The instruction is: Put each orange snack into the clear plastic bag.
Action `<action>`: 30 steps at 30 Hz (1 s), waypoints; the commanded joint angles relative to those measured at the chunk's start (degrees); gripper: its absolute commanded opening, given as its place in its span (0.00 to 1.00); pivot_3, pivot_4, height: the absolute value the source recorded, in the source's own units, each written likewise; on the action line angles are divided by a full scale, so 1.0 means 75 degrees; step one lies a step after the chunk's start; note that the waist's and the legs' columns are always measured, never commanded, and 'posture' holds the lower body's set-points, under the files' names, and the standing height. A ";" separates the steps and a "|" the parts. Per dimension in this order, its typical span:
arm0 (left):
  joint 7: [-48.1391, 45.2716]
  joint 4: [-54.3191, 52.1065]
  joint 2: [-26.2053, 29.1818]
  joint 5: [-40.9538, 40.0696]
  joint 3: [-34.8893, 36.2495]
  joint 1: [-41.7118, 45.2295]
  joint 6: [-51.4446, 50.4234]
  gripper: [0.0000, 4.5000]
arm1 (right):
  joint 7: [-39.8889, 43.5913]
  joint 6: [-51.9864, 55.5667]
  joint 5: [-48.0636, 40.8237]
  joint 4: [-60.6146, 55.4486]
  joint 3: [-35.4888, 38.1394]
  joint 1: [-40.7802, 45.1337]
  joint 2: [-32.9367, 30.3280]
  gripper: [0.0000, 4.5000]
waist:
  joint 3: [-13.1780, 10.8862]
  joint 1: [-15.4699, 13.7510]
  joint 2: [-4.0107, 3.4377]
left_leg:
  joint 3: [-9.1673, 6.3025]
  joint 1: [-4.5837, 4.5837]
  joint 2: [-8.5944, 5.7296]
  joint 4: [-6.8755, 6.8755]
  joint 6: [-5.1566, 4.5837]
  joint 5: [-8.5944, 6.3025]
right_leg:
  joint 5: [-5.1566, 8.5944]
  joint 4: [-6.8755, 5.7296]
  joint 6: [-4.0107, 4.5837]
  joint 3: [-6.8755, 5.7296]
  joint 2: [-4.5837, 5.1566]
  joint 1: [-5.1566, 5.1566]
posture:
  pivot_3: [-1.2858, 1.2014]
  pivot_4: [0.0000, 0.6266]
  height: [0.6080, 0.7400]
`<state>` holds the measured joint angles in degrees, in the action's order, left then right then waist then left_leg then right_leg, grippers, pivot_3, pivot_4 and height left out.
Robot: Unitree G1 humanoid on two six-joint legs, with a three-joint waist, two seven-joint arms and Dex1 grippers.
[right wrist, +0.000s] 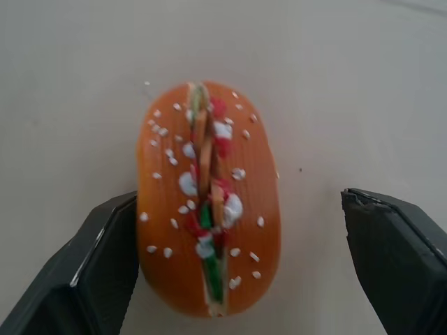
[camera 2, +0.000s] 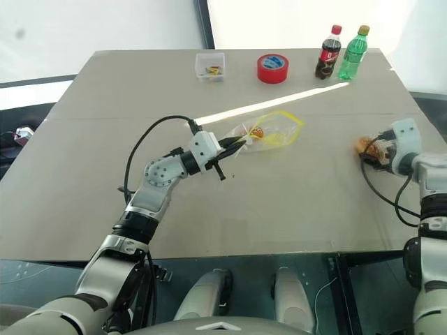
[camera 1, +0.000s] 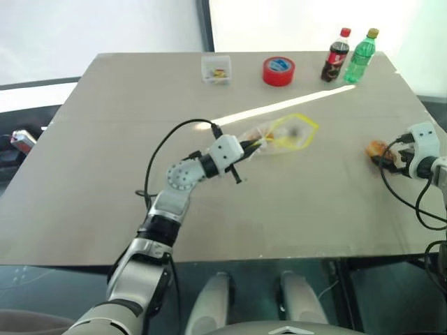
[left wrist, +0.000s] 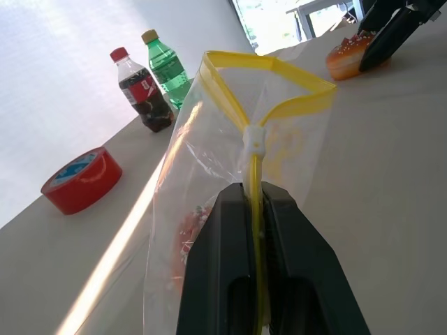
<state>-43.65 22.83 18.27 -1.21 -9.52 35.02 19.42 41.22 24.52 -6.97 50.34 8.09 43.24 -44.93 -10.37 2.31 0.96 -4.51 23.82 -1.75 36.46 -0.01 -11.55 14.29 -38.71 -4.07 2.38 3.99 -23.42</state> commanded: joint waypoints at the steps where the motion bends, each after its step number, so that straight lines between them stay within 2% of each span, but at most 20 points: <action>1: 0.0033 -0.0168 0.0026 -0.0033 0.0054 0.0046 0.0115 0.00 | 0.0239 -0.0423 -0.0071 0.0427 0.0164 0.0333 -0.0083 0.79 | 0.0000 0.0001 0.0000 | 0.0000 0.0000 0.0000 0.0000 0.0000 0.0000 | 0.0000 0.0000 0.0000 0.0000 0.0000 0.0000 | 0.52 0.24 1.00; 2: 0.0046 -0.0191 0.0032 -0.0033 0.0062 0.0026 0.0106 0.00 | 0.0302 -0.0486 -0.0077 0.0481 0.0151 0.0367 -0.0090 0.70 | 0.0000 0.0000 0.0000 | -0.0001 0.0000 0.0000 0.0000 0.0000 0.0000 | 0.0000 0.0000 0.0000 0.0000 0.0000 0.0000 | 0.52 0.24 1.00; 3: 0.0057 -0.0218 0.0040 -0.0033 0.0066 -0.0009 0.0100 0.00 | 0.0370 -0.0588 -0.0047 0.0465 0.0106 0.0367 -0.0108 0.56 | 0.0000 -0.0001 0.0000 | -0.0001 0.0001 0.0000 0.0000 0.0000 0.0000 | 0.0000 0.0000 0.0000 0.0000 0.0000 0.0000 | 0.52 0.24 1.00; 5: 0.0073 -0.0260 0.0043 -0.0037 0.0065 -0.0076 0.0084 0.00 | 0.0510 -0.0766 -0.0003 0.0296 0.0034 0.0299 -0.0134 0.38 | 0.0000 0.0003 -0.0001 | -0.0001 0.0001 0.0000 0.0000 0.0000 0.0000 | 0.0000 0.0000 0.0000 0.0000 0.0000 0.0000 | 0.52 0.24 1.00; 6: 0.0077 -0.0272 0.0043 -0.0039 0.0062 -0.0100 0.0078 0.00 | 0.0567 -0.0897 0.0023 0.0175 -0.0001 0.0251 -0.0147 0.24 | 0.0000 0.0004 -0.0001 | 0.0000 0.0001 0.0000 0.0000 0.0000 0.0000 | 0.0000 -0.0001 0.0000 0.0001 0.0000 0.0000 | 0.52 0.24 1.00; 7: 0.0080 -0.0278 0.0043 -0.0039 0.0061 -0.0114 0.0076 0.00 | 0.0705 -0.1020 0.0013 -0.0098 -0.0038 0.0164 -0.0158 0.19 | 0.0000 0.0007 -0.0001 | 0.0000 0.0001 0.0000 0.0000 0.0000 0.0000 | 0.0000 -0.0001 0.0000 0.0001 0.0000 0.0000 | 0.52 0.24 1.00; 9: 0.0082 -0.0282 0.0043 -0.0039 0.0062 -0.0124 0.0072 0.00 | 0.1123 -0.0988 -0.0121 -0.0802 -0.0088 -0.0014 -0.0187 0.19 | 0.0000 0.0004 -0.0002 | -0.0002 0.0000 0.0001 0.0000 0.0000 0.0000 | 0.0000 -0.0001 0.0000 0.0000 -0.0001 -0.0001 | 0.52 0.24 1.00; 14: 0.0059 -0.0234 0.0031 -0.0056 0.0058 -0.0088 0.0055 0.00 | 0.2479 0.0129 -0.1048 -0.4506 -0.0246 -0.0662 -0.0415 0.19 | -0.0003 0.0024 -0.0012 | -0.0004 0.0002 0.0002 0.0000 0.0000 0.0000 | 0.0000 -0.0005 -0.0001 0.0001 -0.0001 -0.0002 | 0.52 0.24 1.00; 19: 0.0034 -0.0193 0.0000 -0.0062 0.0038 -0.0054 0.0055 0.00 | 0.2571 0.1349 -0.1611 -0.7077 -0.0689 -0.0729 -0.0320 0.19 | -0.0002 -0.0012 -0.0011 | -0.0021 0.0002 0.0004 0.0001 0.0000 0.0000 | 0.0001 -0.0004 -0.0002 -0.0010 -0.0002 -0.0001 | 0.52 0.24 1.00; 23: 0.0025 -0.0191 -0.0046 -0.0059 0.0010 -0.0026 0.0050 0.00 | 0.2134 0.1637 -0.1363 -0.7524 -0.1329 -0.0489 0.0092 0.19 | -0.0002 -0.0030 -0.0009 | -0.0026 0.0003 0.0001 0.0006 0.0000 0.0000 | 0.0001 -0.0002 -0.0002 -0.0013 0.0001 0.0002 | 0.52 0.24 1.00; 30: 0.0037 -0.0259 -0.0060 -0.0054 0.0029 -0.0035 0.0024 0.00 | 0.1743 0.0790 -0.0156 -0.6720 -0.2352 -0.0040 0.0314 0.19 | -0.0002 -0.0048 -0.0009 | -0.0021 0.0004 0.0000 0.0008 0.0001 0.0000 | 0.0001 -0.0003 -0.0001 -0.0015 0.0001 0.0000 | 0.52 0.24 1.00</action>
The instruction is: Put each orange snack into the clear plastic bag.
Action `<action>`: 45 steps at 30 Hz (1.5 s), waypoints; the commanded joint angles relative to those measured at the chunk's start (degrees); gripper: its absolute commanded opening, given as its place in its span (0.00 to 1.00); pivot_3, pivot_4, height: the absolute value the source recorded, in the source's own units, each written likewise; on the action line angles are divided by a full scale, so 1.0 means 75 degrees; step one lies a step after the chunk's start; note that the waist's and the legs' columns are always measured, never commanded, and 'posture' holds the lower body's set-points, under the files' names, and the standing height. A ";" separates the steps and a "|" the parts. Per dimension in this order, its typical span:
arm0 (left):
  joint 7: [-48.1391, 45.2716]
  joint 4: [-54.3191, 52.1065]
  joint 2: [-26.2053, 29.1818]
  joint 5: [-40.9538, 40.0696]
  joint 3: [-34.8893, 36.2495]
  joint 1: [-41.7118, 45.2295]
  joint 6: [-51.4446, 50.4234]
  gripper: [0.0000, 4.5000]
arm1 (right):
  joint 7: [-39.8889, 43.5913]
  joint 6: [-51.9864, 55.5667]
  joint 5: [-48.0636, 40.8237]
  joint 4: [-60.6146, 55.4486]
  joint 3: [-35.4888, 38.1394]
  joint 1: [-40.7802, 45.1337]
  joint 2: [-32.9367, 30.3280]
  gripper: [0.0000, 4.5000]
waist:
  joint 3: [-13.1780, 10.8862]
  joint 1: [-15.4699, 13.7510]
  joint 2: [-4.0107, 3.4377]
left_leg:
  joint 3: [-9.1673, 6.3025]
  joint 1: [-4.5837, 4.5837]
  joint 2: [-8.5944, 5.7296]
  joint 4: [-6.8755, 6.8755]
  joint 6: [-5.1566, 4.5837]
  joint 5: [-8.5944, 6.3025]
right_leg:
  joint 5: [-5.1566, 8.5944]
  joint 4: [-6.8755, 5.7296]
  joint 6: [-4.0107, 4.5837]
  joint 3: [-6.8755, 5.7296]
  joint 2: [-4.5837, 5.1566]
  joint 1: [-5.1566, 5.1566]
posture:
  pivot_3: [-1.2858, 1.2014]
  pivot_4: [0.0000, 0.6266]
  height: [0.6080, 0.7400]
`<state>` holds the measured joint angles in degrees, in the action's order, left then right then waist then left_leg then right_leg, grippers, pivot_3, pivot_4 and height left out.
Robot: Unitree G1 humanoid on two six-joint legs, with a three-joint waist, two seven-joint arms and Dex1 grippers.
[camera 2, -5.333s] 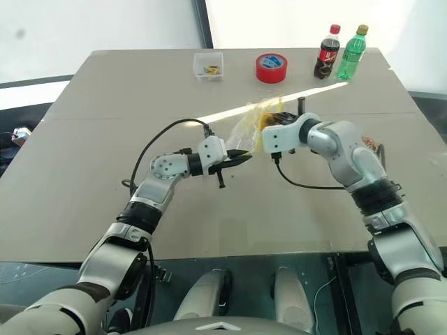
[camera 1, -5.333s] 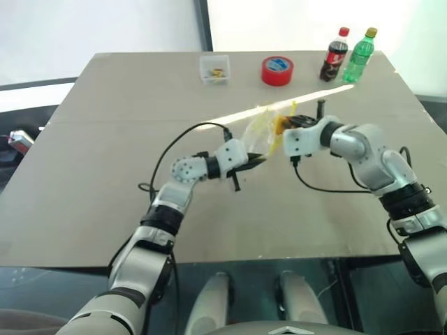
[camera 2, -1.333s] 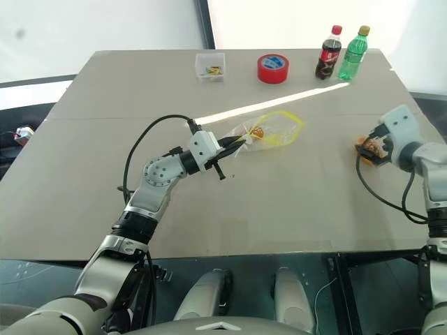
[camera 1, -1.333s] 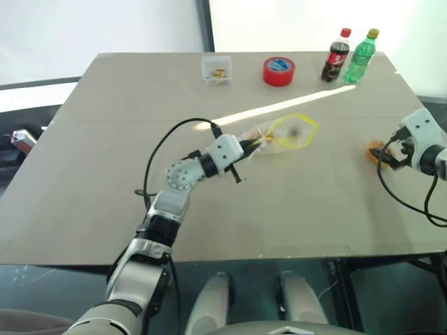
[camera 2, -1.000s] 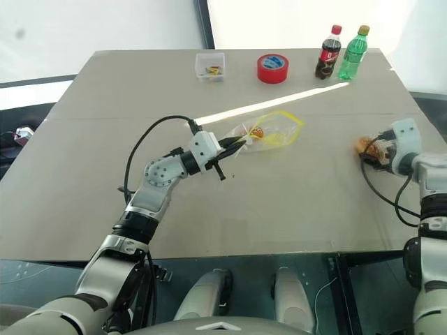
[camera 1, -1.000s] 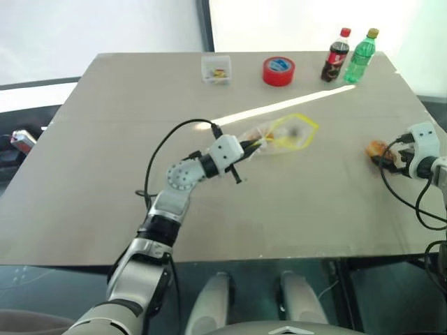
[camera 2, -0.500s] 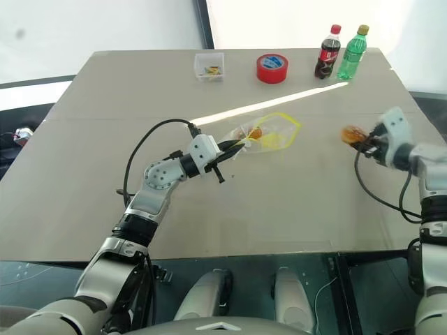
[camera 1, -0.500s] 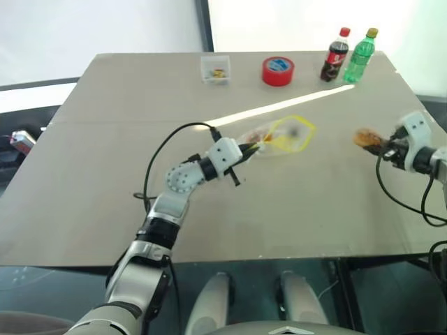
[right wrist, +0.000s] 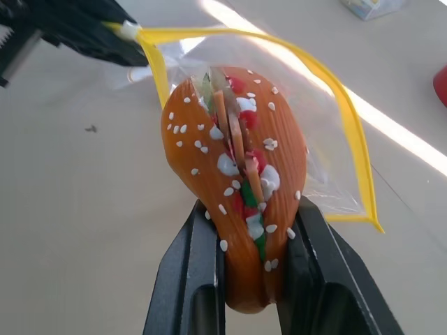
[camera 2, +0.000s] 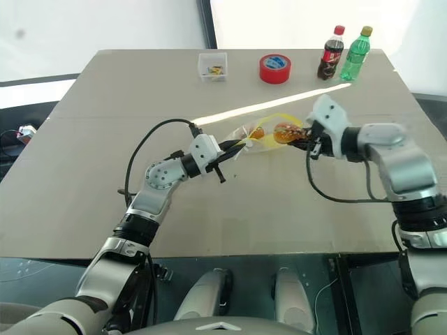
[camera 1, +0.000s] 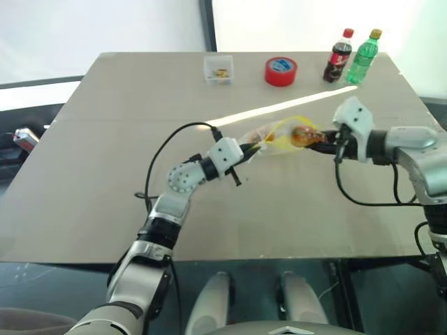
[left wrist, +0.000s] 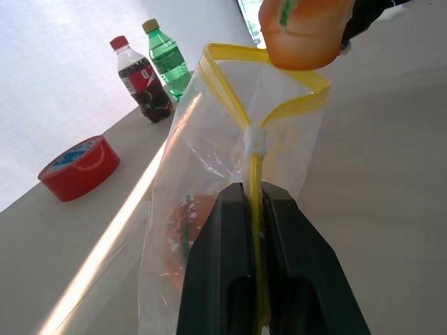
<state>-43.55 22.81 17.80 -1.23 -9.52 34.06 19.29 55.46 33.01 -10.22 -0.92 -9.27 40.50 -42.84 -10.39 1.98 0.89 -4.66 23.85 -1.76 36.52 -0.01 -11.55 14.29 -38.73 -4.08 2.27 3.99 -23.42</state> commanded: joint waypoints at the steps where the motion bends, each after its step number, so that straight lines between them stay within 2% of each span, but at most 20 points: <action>1: 0.0028 -0.0276 0.0004 -0.0048 0.0030 0.0075 0.0041 0.00 | -0.0206 -0.0359 0.0334 0.0239 -0.0074 0.0422 0.0130 0.19 | 0.0000 0.0000 0.0000 | -0.0001 0.0000 0.0000 0.0000 0.0000 0.0000 | 0.0000 0.0000 0.0000 0.0000 0.0000 0.0000 | 0.52 0.24 1.00; 7: 0.0050 -0.0338 -0.0005 -0.0025 0.0019 0.0050 0.0030 0.00 | -0.0264 -0.0677 0.0815 0.0885 -0.0305 0.0856 0.0332 0.19 | 0.0000 0.0016 0.0000 | 0.0000 0.0000 0.0001 -0.0002 0.0000 0.0000 | 0.0000 0.0000 0.0001 0.0001 -0.0001 -0.0001 | 0.52 0.24 1.00; 11: 0.0041 -0.0370 -0.0064 0.0005 -0.0051 0.0077 0.0047 0.00 | -0.0351 -0.1373 0.1589 0.1224 -0.0795 0.1126 0.0326 0.19 | 0.0000 0.0023 0.0000 | 0.0002 0.0000 0.0001 -0.0002 0.0000 0.0000 | 0.0000 0.0000 0.0000 0.0001 -0.0001 -0.0002 | 0.52 0.24 1.00; 19: 0.0037 -0.0334 -0.0241 0.0025 -0.0139 0.0131 0.0064 0.00 | -0.0548 -0.1887 0.2151 0.1277 -0.1096 0.1256 0.0939 0.19 | 0.0000 0.0036 0.0000 | 0.0000 0.0000 0.0001 -0.0003 0.0000 0.0000 | 0.0000 -0.0001 0.0000 0.0001 -0.0001 -0.0004 | 0.52 0.24 1.00; 22: 0.0042 -0.0301 -0.0251 0.0010 -0.0160 0.0156 0.0077 0.00 | -0.0723 -0.2073 0.2409 0.1495 -0.1114 0.1315 0.1072 0.41 | 0.0000 0.0031 0.0000 | -0.0001 0.0000 0.0000 -0.0003 0.0000 0.0000 | 0.0000 -0.0001 0.0001 0.0001 -0.0001 -0.0003 | 0.52 0.24 1.00; 26: 0.0032 -0.0227 -0.0185 -0.0022 -0.0114 0.0202 0.0089 0.00 | -0.0746 -0.2057 0.2351 0.1543 -0.0883 0.1315 0.1124 0.86 | 0.0000 0.0024 0.0000 | -0.0001 0.0000 -0.0001 -0.0003 0.0000 0.0000 | 0.0000 -0.0001 0.0001 0.0000 -0.0001 -0.0003 | 0.52 0.24 1.00; 27: 0.0030 -0.0195 -0.0165 -0.0030 -0.0096 0.0218 0.0093 0.00 | -0.0696 -0.2034 0.2278 0.1502 -0.0810 0.1301 0.1110 0.94 | 0.0000 0.0027 0.0000 | -0.0001 0.0000 -0.0001 -0.0003 0.0000 0.0000 | 0.0000 -0.0001 0.0001 0.0000 -0.0001 -0.0004 | 0.52 0.24 1.00; 32: 0.0038 -0.0111 -0.0104 -0.0037 -0.0067 0.0247 0.0114 0.00 | -0.0177 -0.1452 0.1531 0.0892 -0.0355 0.1071 0.0977 0.94 | 0.0000 0.0029 0.0000 | -0.0001 0.0000 -0.0001 -0.0003 0.0000 0.0000 | 0.0000 -0.0001 0.0001 0.0001 -0.0001 -0.0004 | 0.52 0.24 1.00; 39: 0.0008 -0.0175 -0.0019 -0.0062 -0.0059 0.0197 0.0094 0.00 | 0.0804 -0.0714 0.0419 0.0218 0.0530 0.0741 -0.0027 0.94 | 0.0000 0.0003 -0.0001 | -0.0016 0.0002 -0.0002 -0.0005 0.0000 0.0000 | 0.0000 0.0003 0.0001 -0.0001 0.0001 -0.0002 | 0.52 0.24 1.00; 42: 0.0022 -0.0161 0.0009 -0.0063 -0.0040 0.0214 0.0095 0.00 | 0.0629 -0.1416 0.0905 0.0928 0.0363 0.0761 -0.0374 0.94 | -0.0001 0.0011 -0.0001 | -0.0011 0.0002 -0.0001 -0.0005 0.0000 0.0000 | 0.0000 0.0003 0.0001 -0.0002 0.0000 -0.0002 | 0.52 0.24 1.00; 45: 0.0059 -0.0136 0.0015 -0.0064 -0.0013 0.0245 0.0080 0.00 | 0.0246 -0.2736 0.1939 0.1851 -0.0285 0.0824 -0.0585 0.94 | -0.0001 0.0037 -0.0001 | 0.0003 0.0000 0.0000 -0.0005 0.0000 0.0000 | 0.0000 0.0001 0.0000 0.0000 0.0000 -0.0003 | 0.52 0.24 1.00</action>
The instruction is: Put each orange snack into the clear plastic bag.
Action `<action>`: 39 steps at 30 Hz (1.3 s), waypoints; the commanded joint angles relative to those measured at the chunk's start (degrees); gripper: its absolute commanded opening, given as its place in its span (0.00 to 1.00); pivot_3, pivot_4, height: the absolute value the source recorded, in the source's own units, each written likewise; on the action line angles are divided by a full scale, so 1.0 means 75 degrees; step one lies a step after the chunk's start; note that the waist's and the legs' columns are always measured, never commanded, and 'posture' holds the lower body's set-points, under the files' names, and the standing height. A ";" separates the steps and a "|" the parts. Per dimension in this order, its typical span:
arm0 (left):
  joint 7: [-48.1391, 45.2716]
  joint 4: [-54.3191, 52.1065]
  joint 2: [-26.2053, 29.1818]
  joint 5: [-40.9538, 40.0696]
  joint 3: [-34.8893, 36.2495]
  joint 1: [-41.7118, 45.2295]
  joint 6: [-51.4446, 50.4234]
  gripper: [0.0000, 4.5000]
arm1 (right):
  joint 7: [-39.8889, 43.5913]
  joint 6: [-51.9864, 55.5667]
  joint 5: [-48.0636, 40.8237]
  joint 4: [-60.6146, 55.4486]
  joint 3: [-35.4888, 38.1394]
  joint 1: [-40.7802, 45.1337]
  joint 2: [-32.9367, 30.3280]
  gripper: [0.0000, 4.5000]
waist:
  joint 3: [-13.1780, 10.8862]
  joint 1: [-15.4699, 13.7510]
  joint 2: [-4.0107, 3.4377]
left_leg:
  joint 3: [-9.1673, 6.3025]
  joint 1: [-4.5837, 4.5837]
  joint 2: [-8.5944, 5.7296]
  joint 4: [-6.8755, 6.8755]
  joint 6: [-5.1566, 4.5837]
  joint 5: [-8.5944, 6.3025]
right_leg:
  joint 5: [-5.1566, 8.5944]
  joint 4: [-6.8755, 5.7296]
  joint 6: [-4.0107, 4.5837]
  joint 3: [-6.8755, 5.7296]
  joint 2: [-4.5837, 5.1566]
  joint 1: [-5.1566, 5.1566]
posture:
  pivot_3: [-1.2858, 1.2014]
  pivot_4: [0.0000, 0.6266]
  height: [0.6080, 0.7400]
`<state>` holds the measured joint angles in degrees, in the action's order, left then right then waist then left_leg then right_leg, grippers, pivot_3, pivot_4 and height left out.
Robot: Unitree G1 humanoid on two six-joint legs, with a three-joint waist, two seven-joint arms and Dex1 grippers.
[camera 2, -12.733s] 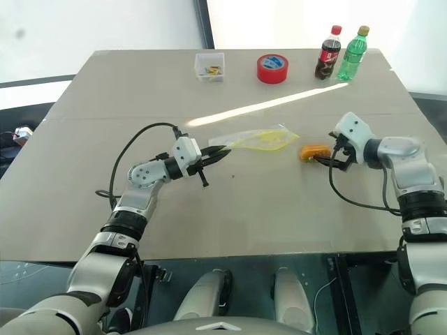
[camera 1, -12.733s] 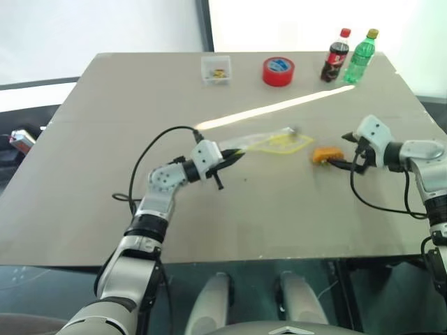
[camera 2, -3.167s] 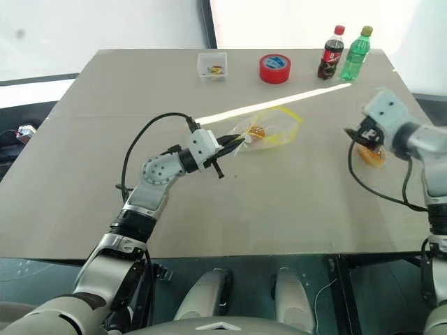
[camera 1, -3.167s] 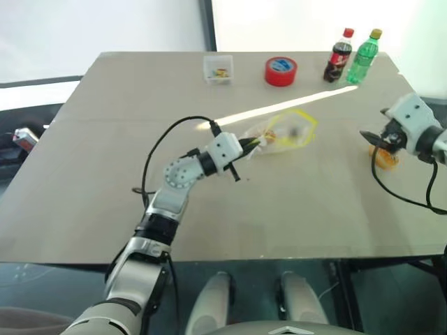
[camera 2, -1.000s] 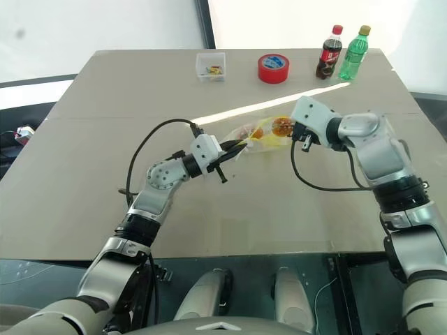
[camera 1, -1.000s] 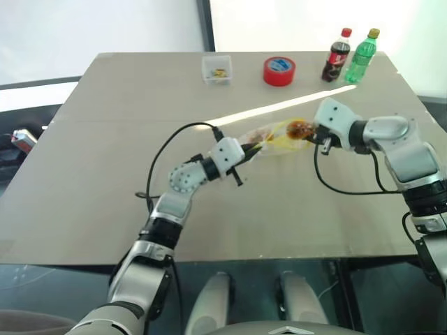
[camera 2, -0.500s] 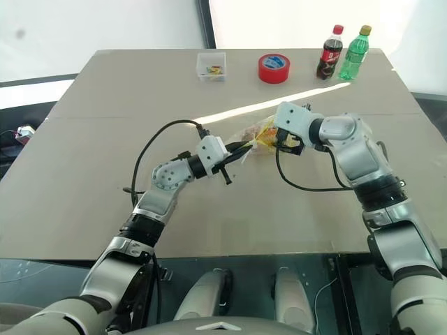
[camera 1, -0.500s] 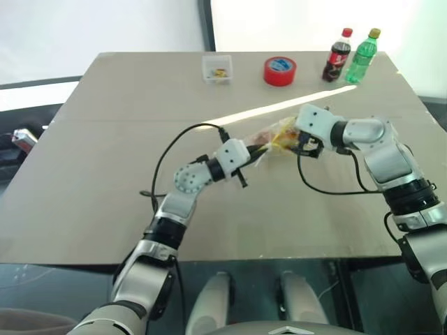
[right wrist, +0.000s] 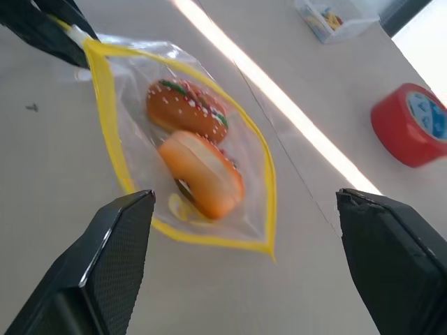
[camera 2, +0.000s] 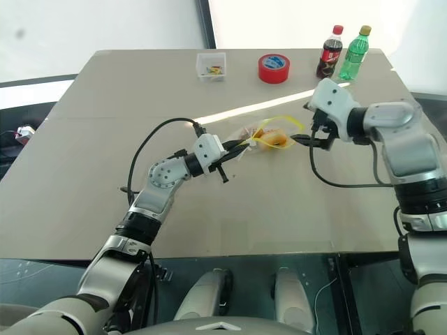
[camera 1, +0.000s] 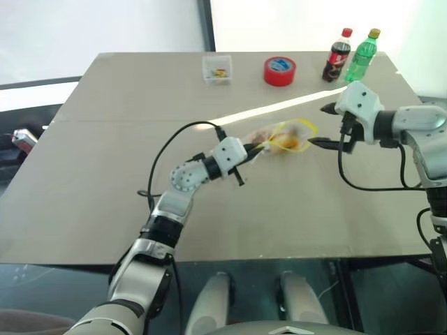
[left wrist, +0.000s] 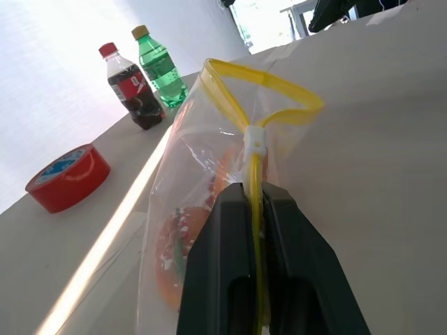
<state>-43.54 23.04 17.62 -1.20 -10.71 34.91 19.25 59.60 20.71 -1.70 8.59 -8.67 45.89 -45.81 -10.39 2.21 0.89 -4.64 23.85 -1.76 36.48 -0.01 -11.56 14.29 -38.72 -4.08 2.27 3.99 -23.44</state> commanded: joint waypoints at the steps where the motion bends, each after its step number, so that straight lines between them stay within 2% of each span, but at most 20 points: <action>1: 0.0057 -0.0162 0.0035 -0.0067 0.0142 0.0137 0.0083 0.00 | -0.0436 -0.1516 0.1110 0.0892 -0.0566 0.0154 -0.0173 0.94 | 0.0000 0.0013 0.0000 | 0.0002 0.0000 0.0000 0.0000 0.0000 0.0000 | 0.0000 -0.0001 0.0000 0.0001 0.0000 -0.0001 | 0.52 0.24 1.00; 6: -0.0017 -0.0137 0.0056 -0.0065 0.0107 0.0166 0.0115 0.00 | -0.0877 -0.2834 0.1906 0.2220 -0.1105 0.0665 0.0310 0.94 | -0.0001 0.0038 0.0000 | 0.0012 -0.0002 0.0003 -0.0002 0.0000 0.0000 | 0.0000 -0.0003 0.0000 0.0009 -0.0001 -0.0005 | 0.52 0.24 1.00; 13: -0.0017 -0.0182 0.0118 -0.0044 0.0107 0.0147 0.0123 0.00 | -0.1007 -0.3768 0.2186 0.3247 -0.1185 0.1178 0.0760 0.94 | -0.0001 -0.0001 0.0000 | 0.0008 0.0000 0.0000 -0.0003 0.0001 0.0000 | 0.0000 0.0003 0.0000 0.0008 0.0000 -0.0005 | 0.52 0.24 1.00; 14: -0.0048 -0.0196 0.0144 -0.0044 0.0097 0.0121 0.0135 0.00 | -0.0979 -0.3846 0.2191 0.3284 -0.1183 0.1206 0.0790 0.86 | -0.0001 -0.0005 0.0000 | 0.0005 0.0000 0.0000 -0.0003 0.0001 0.0000 | 0.0000 0.0003 0.0001 0.0006 0.0000 -0.0004 | 0.52 0.24 1.00; 16: -0.0097 -0.0217 0.0189 -0.0047 0.0079 0.0075 0.0159 0.00 | -0.0936 -0.3977 0.2202 0.3305 -0.1168 0.1223 0.0817 0.80 | -0.0001 -0.0004 -0.0001 | 0.0005 0.0001 0.0000 -0.0004 0.0001 0.0000 | 0.0000 0.0004 0.0001 0.0005 0.0000 -0.0004 | 0.52 0.24 1.00; 17: -0.0119 -0.0223 0.0208 -0.0051 0.0072 0.0055 0.0170 0.00 | -0.0911 -0.4043 0.2207 0.3301 -0.1155 0.1218 0.0817 0.66 | -0.0001 -0.0002 -0.0001 | 0.0006 0.0001 0.0000 -0.0004 0.0001 0.0000 | 0.0000 0.0003 0.0001 0.0007 0.0000 -0.0004 | 0.52 0.24 1.00; 18: -0.0134 -0.0225 0.0218 -0.0056 0.0069 0.0045 0.0172 0.00 | -0.0889 -0.4105 0.2214 0.3293 -0.1147 0.1205 0.0816 0.60 | -0.0001 0.0000 -0.0001 | 0.0007 0.0001 0.0000 -0.0004 0.0001 0.0000 | 0.0000 0.0003 0.0001 0.0008 0.0000 -0.0005 | 0.52 0.24 1.00; 19: -0.0148 -0.0222 0.0225 -0.0059 0.0067 0.0039 0.0176 0.00 | -0.0874 -0.4148 0.2221 0.3285 -0.1139 0.1192 0.0816 0.48 | -0.0001 0.0000 -0.0001 | 0.0007 0.0000 0.0000 -0.0004 0.0001 0.0000 | 0.0000 0.0003 0.0001 0.0007 0.0000 -0.0005 | 0.52 0.24 1.00; 20: -0.0160 -0.0222 0.0231 -0.0061 0.0068 0.0032 0.0180 0.00 | -0.0838 -0.4171 0.2212 0.3248 -0.1132 0.1163 0.0819 0.45 | -0.0001 0.0000 -0.0001 | 0.0006 0.0001 0.0000 -0.0004 0.0001 0.0000 | 0.0000 0.0003 0.0001 0.0007 0.0000 -0.0005 | 0.52 0.24 1.00; 21: -0.0169 -0.0216 0.0233 -0.0062 0.0071 0.0030 0.0183 0.00 | -0.0806 -0.4193 0.2207 0.3217 -0.1128 0.1140 0.0821 0.29 | -0.0001 0.0001 -0.0001 | 0.0006 0.0000 0.0000 -0.0004 0.0001 0.0000 | 0.0000 0.0002 0.0001 0.0007 -0.0001 -0.0005 | 0.52 0.24 1.00; 24: -0.0187 -0.0181 0.0225 -0.0052 0.0072 0.0044 0.0203 0.00 | -0.0746 -0.4195 0.2188 0.3076 -0.1099 0.1068 0.0811 0.00 | -0.0001 0.0013 -0.0001 | 0.0006 0.0000 0.0000 -0.0004 0.0001 0.0000 | 0.0000 0.0002 0.0001 0.0007 -0.0001 -0.0005 | 0.52 0.24 1.00; 32: 0.0034 0.0013 0.0272 0.0068 0.0189 0.0315 0.0204 0.00 | -0.0694 -0.3605 0.1962 0.2491 -0.0724 0.0996 0.0659 0.00 | -0.0001 0.0007 -0.0001 | 0.0006 0.0001 0.0000 -0.0004 0.0001 0.0000 | 0.0000 0.0002 0.0001 0.0007 -0.0001 -0.0005 | 0.52 0.24 1.00; 35: 0.0305 -0.0308 0.0168 -0.0122 0.0416 0.0911 -0.0455 0.00 | -0.0748 -0.2759 0.1596 0.2169 -0.0136 0.1244 0.0387 0.00 | -0.0007 -0.0032 -0.0001 | -0.0003 0.0008 -0.0002 -0.0003 0.0000 0.0001 | 0.0000 0.0001 0.0001 0.0001 0.0000 -0.0006 | 0.52 0.24 1.00; 39: 0.0382 -0.0491 0.0262 -0.0214 0.0648 0.1883 -0.1207 0.00 | -0.0884 -0.2333 0.1476 0.1864 0.0497 0.1711 -0.0243 0.00 | -0.0016 -0.0053 -0.0004 | -0.0007 0.0019 -0.0006 -0.0001 0.0000 0.0001 | 0.0000 0.0007 0.0000 -0.0005 0.0001 -0.0009 | 0.52 0.24 1.00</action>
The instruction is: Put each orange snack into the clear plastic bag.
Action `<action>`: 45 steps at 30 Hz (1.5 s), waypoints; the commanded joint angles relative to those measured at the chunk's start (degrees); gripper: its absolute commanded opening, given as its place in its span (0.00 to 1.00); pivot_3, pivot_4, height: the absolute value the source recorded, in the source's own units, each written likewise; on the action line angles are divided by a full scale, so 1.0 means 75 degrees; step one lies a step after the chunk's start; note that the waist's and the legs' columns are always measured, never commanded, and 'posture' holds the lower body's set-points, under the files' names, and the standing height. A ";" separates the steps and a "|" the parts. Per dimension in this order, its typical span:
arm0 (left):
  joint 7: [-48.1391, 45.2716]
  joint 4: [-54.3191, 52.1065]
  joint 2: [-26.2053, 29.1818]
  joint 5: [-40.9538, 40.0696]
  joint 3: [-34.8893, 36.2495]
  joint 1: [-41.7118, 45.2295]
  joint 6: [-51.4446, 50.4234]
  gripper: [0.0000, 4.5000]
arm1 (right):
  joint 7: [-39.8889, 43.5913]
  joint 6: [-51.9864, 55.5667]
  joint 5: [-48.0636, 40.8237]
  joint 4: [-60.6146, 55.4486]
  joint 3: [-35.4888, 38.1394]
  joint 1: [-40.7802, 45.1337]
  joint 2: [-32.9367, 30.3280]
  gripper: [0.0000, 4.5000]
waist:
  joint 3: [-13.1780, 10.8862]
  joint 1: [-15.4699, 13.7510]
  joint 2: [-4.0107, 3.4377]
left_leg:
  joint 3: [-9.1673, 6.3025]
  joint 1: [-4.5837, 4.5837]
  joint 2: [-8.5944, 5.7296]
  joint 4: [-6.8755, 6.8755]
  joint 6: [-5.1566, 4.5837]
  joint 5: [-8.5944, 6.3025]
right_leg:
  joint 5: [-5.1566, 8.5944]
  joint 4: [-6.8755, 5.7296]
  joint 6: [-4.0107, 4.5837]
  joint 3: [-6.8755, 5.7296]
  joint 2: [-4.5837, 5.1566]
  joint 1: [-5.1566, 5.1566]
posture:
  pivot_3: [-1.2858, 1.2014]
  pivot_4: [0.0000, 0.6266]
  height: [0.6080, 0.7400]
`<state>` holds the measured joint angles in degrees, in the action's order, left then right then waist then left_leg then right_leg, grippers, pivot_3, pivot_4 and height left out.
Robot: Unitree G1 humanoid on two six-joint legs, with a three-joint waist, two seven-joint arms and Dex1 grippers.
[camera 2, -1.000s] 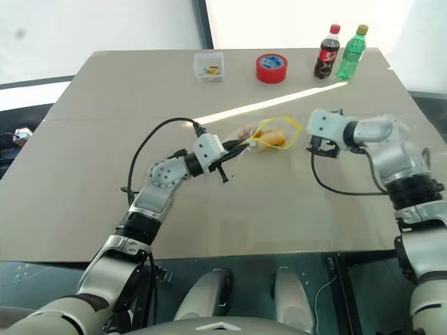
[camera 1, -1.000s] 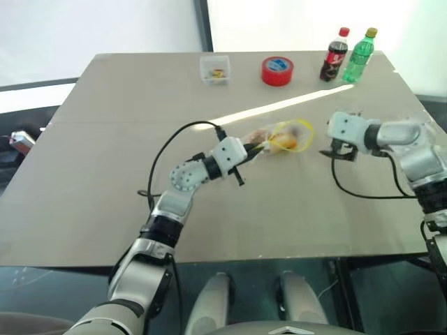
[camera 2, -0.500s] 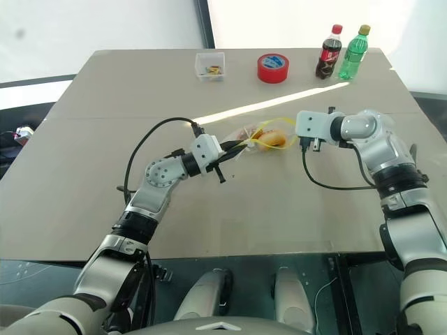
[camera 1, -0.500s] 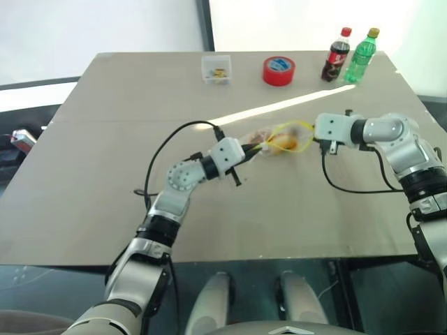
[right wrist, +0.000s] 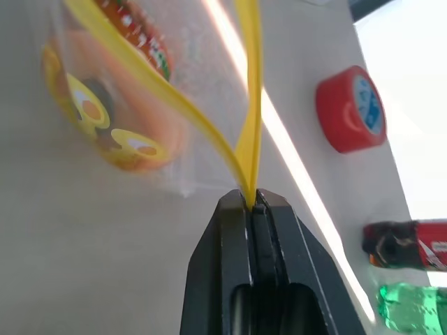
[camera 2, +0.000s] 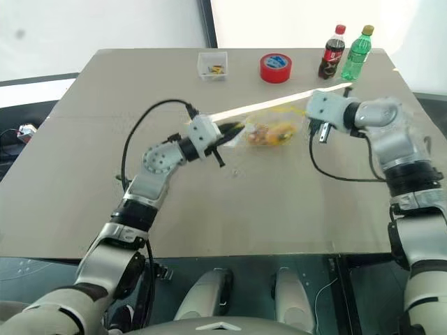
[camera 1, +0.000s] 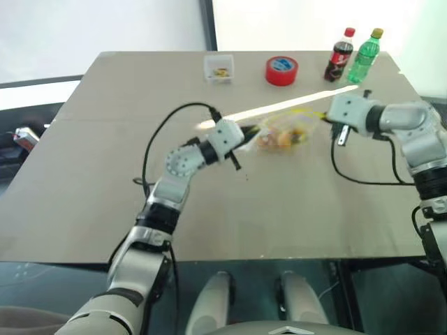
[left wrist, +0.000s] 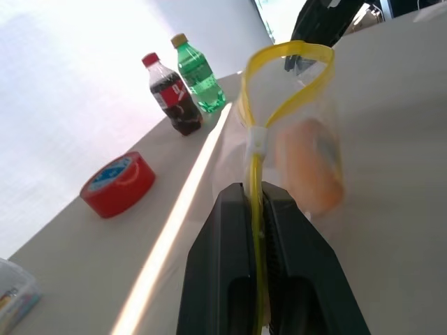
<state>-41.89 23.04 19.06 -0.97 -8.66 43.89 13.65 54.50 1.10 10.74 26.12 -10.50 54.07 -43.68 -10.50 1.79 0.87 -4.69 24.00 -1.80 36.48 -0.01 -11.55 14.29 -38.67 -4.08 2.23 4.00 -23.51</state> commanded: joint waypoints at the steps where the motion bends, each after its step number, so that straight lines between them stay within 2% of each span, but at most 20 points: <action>1: 0.0182 -0.0455 0.0073 -0.0283 0.0417 0.0834 -0.0618 0.00 | -0.0224 0.0386 -0.0205 -0.0522 0.0804 0.0682 -0.0622 0.00 | -0.0001 0.0017 -0.0002 | 0.0002 0.0000 -0.0001 0.0000 0.0000 0.0000 | 0.0000 0.0001 0.0000 0.0001 0.0001 0.0000 | 0.52 0.24 1.00; 10: -0.0098 -0.0175 0.0106 0.0028 -0.0043 0.0636 -0.0372 0.00 | -0.0252 0.1024 -0.0481 -0.1409 0.0965 0.0012 -0.0710 0.00 | 0.0003 0.0082 -0.0004 | 0.0017 -0.0004 0.0008 -0.0018 0.0000 0.0000 | 0.0001 0.0032 0.0000 0.0012 -0.0002 0.0002 | 0.52 0.24 1.00; 13: 0.0219 -0.0306 -0.0054 -0.0309 0.0356 0.0781 -0.0504 0.00 | -0.0371 0.1369 -0.0543 -0.1650 0.1008 -0.0016 -0.0636 0.00 | -0.0002 0.0072 -0.0003 | 0.0019 -0.0002 0.0007 -0.0018 0.0000 0.0000 | 0.0001 0.0031 0.0000 0.0015 -0.0001 -0.0002 | 0.52 0.24 1.00; 16: -0.0011 0.0012 0.0254 0.0296 -0.0082 0.0781 -0.0097 0.00 | 0.0043 0.1499 -0.0760 -0.2099 0.0828 -0.0424 -0.0667 0.00 | 0.0000 0.0052 -0.0003 | 0.0009 -0.0001 0.0008 -0.0017 0.0000 -0.0001 | 0.0001 0.0033 0.0000 0.0006 -0.0002 0.0000 | 0.52 0.24 1.00; 20: 0.0863 0.0096 -0.0014 -0.0158 0.0661 0.1376 -0.0480 0.00 | -0.0372 0.1563 -0.0505 -0.1965 0.0841 0.0070 -0.0662 0.00 | -0.0007 0.0054 -0.0002 | 0.0017 0.0000 0.0004 -0.0013 -0.0001 -0.0001 | 0.0000 0.0031 -0.0002 0.0013 0.0003 0.0001 | 0.52 0.24 1.00; 21: 0.0122 0.0087 0.0137 -0.0120 0.0263 0.1267 -0.1284 0.00 | 0.0280 0.1913 -0.0781 -0.2303 0.0663 -0.0321 -0.0793 0.00 | -0.0008 0.0049 0.0000 | 0.0014 0.0006 0.0003 -0.0008 -0.0001 -0.0001 | 0.0000 0.0029 -0.0003 0.0011 0.0003 -0.0004 | 0.52 0.24 1.00; 23: -0.1123 0.0163 0.0495 0.0337 -0.0614 0.1035 -0.0606 0.00 | 0.0505 0.1468 -0.0817 -0.2212 0.0492 -0.0401 -0.0711 0.00 | 0.0005 0.0059 -0.0001 | -0.0008 0.0013 0.0004 -0.0005 -0.0001 -0.0001 | 0.0001 0.0033 -0.0002 -0.0014 -0.0002 0.0001 | 0.52 0.24 1.00; 25: 0.0383 0.0728 0.0209 0.0544 -0.0094 0.1659 -0.0261 0.00 | -0.1096 0.1196 -0.0315 -0.1289 0.0764 0.0550 -0.0254 0.00 | 0.0003 0.0086 -0.0007 | -0.0003 -0.0010 0.0007 -0.0021 0.0000 -0.0001 | 0.0001 0.0051 -0.0002 -0.0012 -0.0006 0.0019 | 0.52 0.24 1.00; 27: 0.1858 0.0992 0.0123 0.0798 0.0461 0.2388 0.0179 0.00 | -0.1581 0.1024 -0.0235 -0.0915 0.0916 0.1100 -0.0096 0.00 | -0.0065 0.0069 -0.0001 | 0.0014 0.0001 0.0003 -0.0012 -0.0002 0.0000 | -0.0005 0.0035 -0.0009 0.0010 0.0003 -0.0001 | 0.52 0.24 1.00; 30: 0.0020 0.0409 0.0219 0.0276 -0.0184 0.1659 -0.1336 0.00 | 0.0949 0.2356 -0.1222 -0.2553 0.0275 -0.0480 -0.0718 0.00 | -0.0043 0.0025 -0.0004 | -0.0011 0.0128 0.0000 0.0055 0.0031 0.0022 | -0.0014 -0.0020 -0.0017 -0.0006 -0.0001 -0.0114 | 0.52 0.24 1.00; 32: -0.1052 -0.0136 0.0535 0.0255 -0.0793 0.0864 -0.2077 0.00 | 0.1175 0.2399 -0.1151 -0.2981 0.0068 -0.1148 -0.0933 0.00 | 0.0068 0.0045 -0.0030 | -0.0026 0.0081 0.0006 0.0024 0.0021 0.0011 | 0.0002 0.0050 -0.0018 -0.0043 -0.0002 -0.0026 | 0.52 0.24 1.00; 33: -0.0469 -0.0066 0.0513 0.0539 -0.0671 0.0887 -0.1810 0.00 | 0.0165 0.2062 -0.0857 -0.2546 0.0286 -0.0790 -0.0567 0.00 | 0.0073 0.0086 -0.0038 | -0.0019 0.0058 0.0007 -0.0007 -0.0018 -0.0015 | 0.0002 0.0101 -0.0019 -0.0042 0.0000 0.0007 | 0.52 0.24 1.00; 34: 0.0843 0.0151 0.0343 0.0726 -0.0130 0.1283 -0.1453 0.00 | -0.1288 0.1899 -0.0610 -0.1972 0.0717 -0.0137 -0.0105 0.00 | 0.0051 0.0125 -0.0045 | -0.0004 0.0055 -0.0002 -0.0001 -0.0028 -0.0021 | 0.0003 0.0098 -0.0021 -0.0026 0.0008 0.0006 | 0.52 0.24 1.00; 35: 0.1916 0.0332 0.0252 0.0884 0.0311 0.1701 -0.1112 0.00 | -0.2028 0.1717 -0.0507 -0.1584 0.0952 0.0335 0.0132 0.00 | -0.0045 0.0180 -0.0057 | 0.0005 0.0056 -0.0002 0.0002 -0.0039 -0.0026 | -0.0002 0.0093 -0.0029 0.0013 0.0010 -0.0015 | 0.52 0.24 1.00; 37: 0.2661 0.0518 0.0320 0.1174 0.0484 0.2216 -0.0160 0.00 | -0.2252 0.1412 -0.0524 -0.1257 0.1004 0.0724 0.0252 0.00 | -0.0160 0.0107 -0.0034 | 0.0001 0.0163 -0.0012 0.0061 -0.0039 0.0012 | -0.0071 0.0046 -0.0061 0.0043 0.0012 -0.0135 | 0.52 0.24 1.00; 38: 0.2413 0.0565 0.0372 0.1167 0.0334 0.2282 -0.0149 0.00 | -0.1951 0.1709 -0.0617 -0.1308 0.0900 0.0676 0.0209 0.00 | -0.0162 0.0084 -0.0031 | -0.0012 0.0291 -0.0009 0.0108 0.0017 0.0060 | -0.0099 -0.0007 -0.0048 0.0032 0.0003 -0.0264 | 0.52 0.24 1.00; 41: -0.0129 0.0273 0.0447 0.0492 -0.0529 0.1771 -0.2110 0.00 | 0.0361 0.2409 -0.1259 -0.2329 0.0149 -0.0307 -0.0434 0.00 | -0.0060 -0.0056 -0.0046 | -0.0004 0.0275 -0.0005 0.0089 0.0026 0.0064 | -0.0089 0.0017 -0.0036 -0.0007 -0.0003 -0.0225 | 0.52 0.24 1.00; 42: -0.0236 0.0211 0.0458 0.0562 -0.0633 0.1682 -0.2183 0.00 | 0.0075 0.2282 -0.1163 -0.2283 0.0191 -0.0301 -0.0312 0.00 | -0.0015 -0.0068 -0.0064 | -0.0008 0.0209 0.0001 0.0060 0.0020 0.0058 | -0.0087 0.0078 -0.0036 -0.0024 -0.0004 -0.0146 | 0.52 0.24 1.00; 43: 0.0692 0.0364 0.0344 0.0854 -0.0405 0.1851 -0.1772 0.00 | -0.0920 0.1966 -0.0852 -0.1858 0.0398 0.0057 -0.0042 0.00 | -0.0016 -0.0060 -0.0071 | 0.0007 0.0094 0.0000 0.0014 -0.0038 0.0019 | -0.0080 0.0150 -0.0045 -0.0032 0.0001 -0.0008 | 0.52 0.24 1.00; 45: 0.2426 0.0579 0.0210 0.1261 0.0169 0.2345 -0.0687 0.00 | -0.2607 0.1273 -0.0382 -0.1055 0.0842 0.0822 0.0303 0.00 | -0.0096 -0.0009 -0.0066 | 0.0037 0.0058 -0.0009 0.0018 -0.0074 -0.0002 | -0.0079 0.0140 -0.0056 0.0002 0.0011 0.0016 | 0.52 0.24 1.00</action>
<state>-32.49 29.05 20.49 6.75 -11.27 56.67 1.43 44.17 14.91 5.50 16.76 -9.16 53.97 -40.69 -11.21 1.72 0.37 -4.43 24.91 -1.90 36.90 -0.55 -11.50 13.57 -37.83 -4.63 2.37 4.09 -23.93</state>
